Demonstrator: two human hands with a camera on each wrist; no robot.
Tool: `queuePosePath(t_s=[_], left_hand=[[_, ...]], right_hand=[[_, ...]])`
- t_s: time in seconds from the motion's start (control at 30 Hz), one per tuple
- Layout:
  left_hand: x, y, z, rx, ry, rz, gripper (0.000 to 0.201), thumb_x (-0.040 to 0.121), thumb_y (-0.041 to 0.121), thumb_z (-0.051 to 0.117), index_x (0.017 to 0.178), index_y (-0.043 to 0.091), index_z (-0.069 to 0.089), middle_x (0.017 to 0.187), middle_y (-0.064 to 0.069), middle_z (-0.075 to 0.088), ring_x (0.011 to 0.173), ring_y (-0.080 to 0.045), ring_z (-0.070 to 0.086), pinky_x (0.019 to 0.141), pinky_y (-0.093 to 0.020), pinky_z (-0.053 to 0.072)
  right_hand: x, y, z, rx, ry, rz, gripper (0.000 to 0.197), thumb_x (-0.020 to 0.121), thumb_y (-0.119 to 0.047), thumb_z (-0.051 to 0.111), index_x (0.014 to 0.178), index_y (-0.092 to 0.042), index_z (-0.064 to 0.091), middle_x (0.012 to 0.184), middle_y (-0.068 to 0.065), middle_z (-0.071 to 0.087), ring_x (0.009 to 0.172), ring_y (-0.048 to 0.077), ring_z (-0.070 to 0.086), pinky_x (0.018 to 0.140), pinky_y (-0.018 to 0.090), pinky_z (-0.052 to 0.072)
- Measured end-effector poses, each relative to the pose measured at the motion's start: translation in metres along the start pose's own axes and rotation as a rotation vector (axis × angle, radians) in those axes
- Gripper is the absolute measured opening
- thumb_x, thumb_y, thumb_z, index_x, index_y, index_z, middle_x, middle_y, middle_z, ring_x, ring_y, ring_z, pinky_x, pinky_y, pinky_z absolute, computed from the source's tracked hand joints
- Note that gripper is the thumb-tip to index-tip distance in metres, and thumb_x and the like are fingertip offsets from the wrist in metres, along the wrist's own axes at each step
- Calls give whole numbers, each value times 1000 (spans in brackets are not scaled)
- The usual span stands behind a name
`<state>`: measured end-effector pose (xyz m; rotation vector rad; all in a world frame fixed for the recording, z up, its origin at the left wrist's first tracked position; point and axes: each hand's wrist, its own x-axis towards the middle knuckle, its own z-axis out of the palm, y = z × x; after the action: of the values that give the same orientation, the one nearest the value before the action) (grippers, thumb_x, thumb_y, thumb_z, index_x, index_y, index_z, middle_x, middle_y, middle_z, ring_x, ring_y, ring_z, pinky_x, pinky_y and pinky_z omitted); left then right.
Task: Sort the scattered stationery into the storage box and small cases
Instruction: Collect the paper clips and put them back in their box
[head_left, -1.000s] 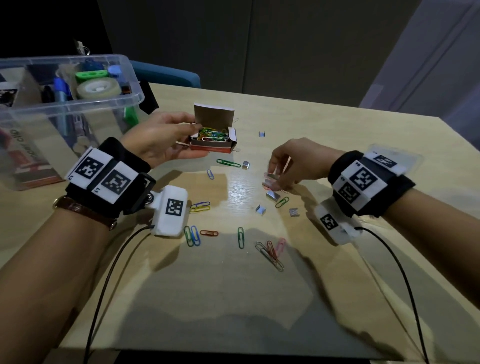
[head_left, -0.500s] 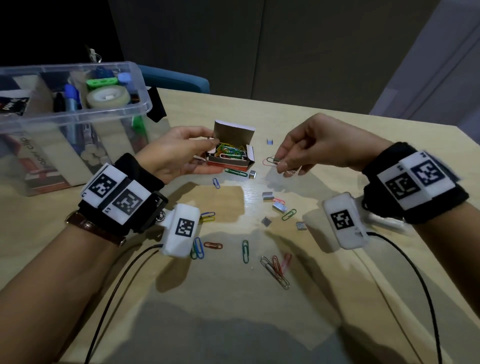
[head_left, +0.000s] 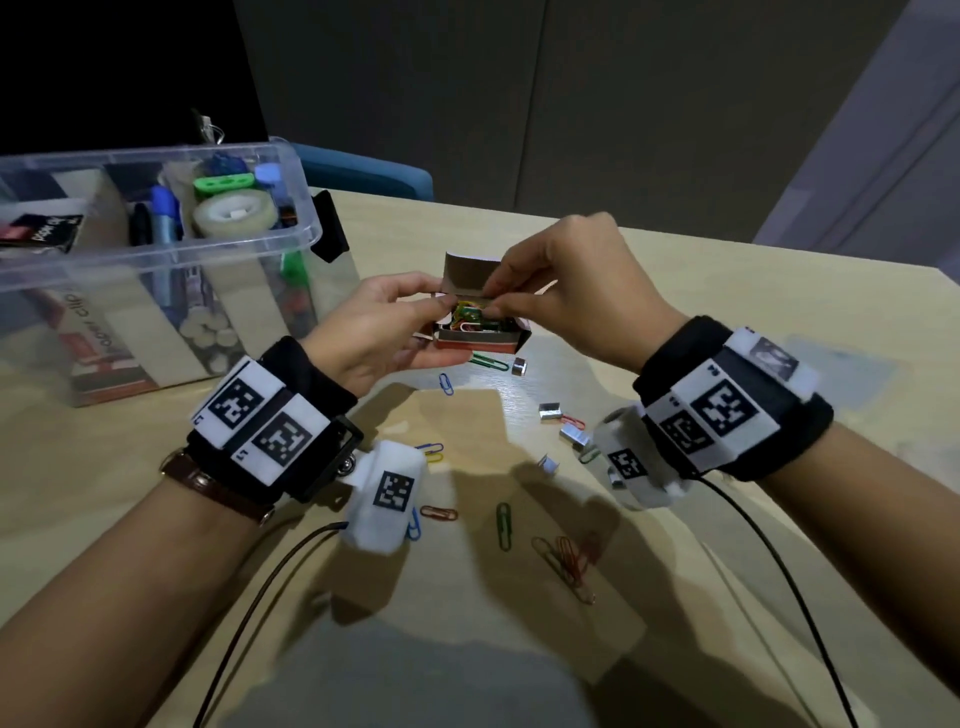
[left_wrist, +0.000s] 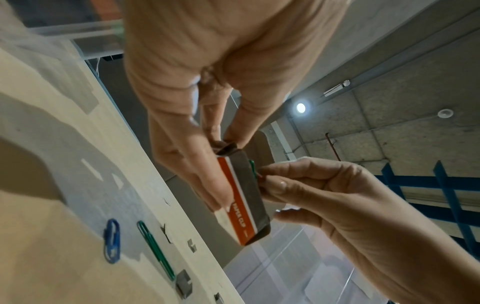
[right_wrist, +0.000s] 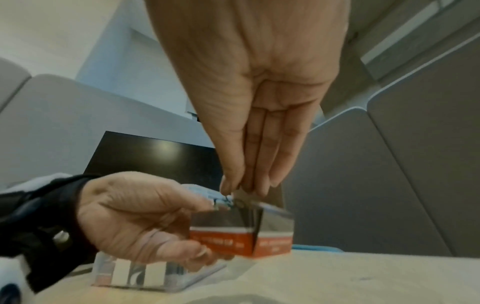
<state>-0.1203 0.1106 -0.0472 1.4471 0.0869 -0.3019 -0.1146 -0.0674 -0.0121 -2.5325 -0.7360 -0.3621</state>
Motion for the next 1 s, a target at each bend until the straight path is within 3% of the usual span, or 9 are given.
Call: queuePosePath(t_s=[0.1, 0.13, 0.23, 0.3, 0.4, 0.53, 0.77, 0.9, 1.0], left_hand=[[2, 2, -2, -15, 31, 6, 15, 98, 6, 51, 87, 11, 59, 90, -14, 67, 66, -20, 71, 63, -31, 61], [2, 3, -3, -17, 31, 10, 16, 98, 6, 50, 86, 11, 59, 90, -14, 67, 66, -20, 71, 63, -31, 61], [1, 4, -6, -8, 26, 13, 18, 98, 6, 49, 84, 11, 58, 92, -14, 67, 72, -21, 70, 63, -30, 61], [0, 4, -5, 2, 13, 12, 17, 98, 6, 49, 84, 11, 58, 95, -14, 66, 77, -24, 70, 64, -31, 61], [-1, 4, -3, 31, 4, 28, 15, 98, 7, 49, 87, 11, 58, 98, -13, 65, 84, -25, 69, 65, -32, 61], [-2, 5, -2, 56, -11, 44, 15, 98, 8, 50, 87, 13, 59, 99, -12, 66, 87, -23, 69, 65, -31, 61], [-3, 5, -2, 61, -13, 53, 14, 99, 7, 49, 88, 11, 57, 97, -11, 65, 84, -21, 69, 63, -31, 61], [-6, 8, -4, 70, -9, 75, 14, 99, 7, 48, 89, 11, 58, 98, -11, 65, 81, -19, 70, 62, -30, 61], [-9, 14, -7, 63, 0, 76, 15, 99, 9, 48, 90, 12, 59, 99, -10, 66, 79, -18, 72, 63, -28, 61]], right_hand=[[-8, 8, -22, 118, 88, 92, 12, 80, -28, 79, 84, -17, 77, 72, -5, 72, 63, 4, 69, 61, 23, 57], [-13, 13, -30, 151, 28, 161, 15, 77, -29, 80, 82, -15, 77, 70, -4, 72, 60, 1, 67, 56, 21, 55], [-29, 33, -30, -45, -441, 364, 20, 67, -31, 87, 79, -19, 76, 69, -5, 70, 49, -6, 58, 50, 15, 47], [-38, 43, -19, -139, -591, 431, 21, 67, -29, 88, 81, -22, 75, 73, -7, 71, 52, -3, 59, 50, 12, 44], [-43, 50, -11, -70, -593, 458, 16, 72, -29, 85, 83, -22, 75, 77, -5, 73, 66, 2, 65, 54, 14, 48], [-46, 45, 1, -11, -533, 485, 17, 73, -28, 84, 77, -15, 73, 68, -3, 71, 49, -3, 59, 48, 11, 46], [-52, 33, 7, -27, -560, 458, 18, 87, -25, 72, 83, -8, 74, 70, -1, 73, 58, 6, 66, 57, 16, 53], [-49, 28, 6, -45, -566, 478, 32, 80, -38, 76, 82, -7, 74, 76, 5, 74, 72, 17, 72, 68, 25, 60], [-47, 22, 13, -81, -559, 419, 27, 77, -33, 80, 80, -8, 73, 77, 5, 74, 71, 17, 71, 69, 27, 60]])
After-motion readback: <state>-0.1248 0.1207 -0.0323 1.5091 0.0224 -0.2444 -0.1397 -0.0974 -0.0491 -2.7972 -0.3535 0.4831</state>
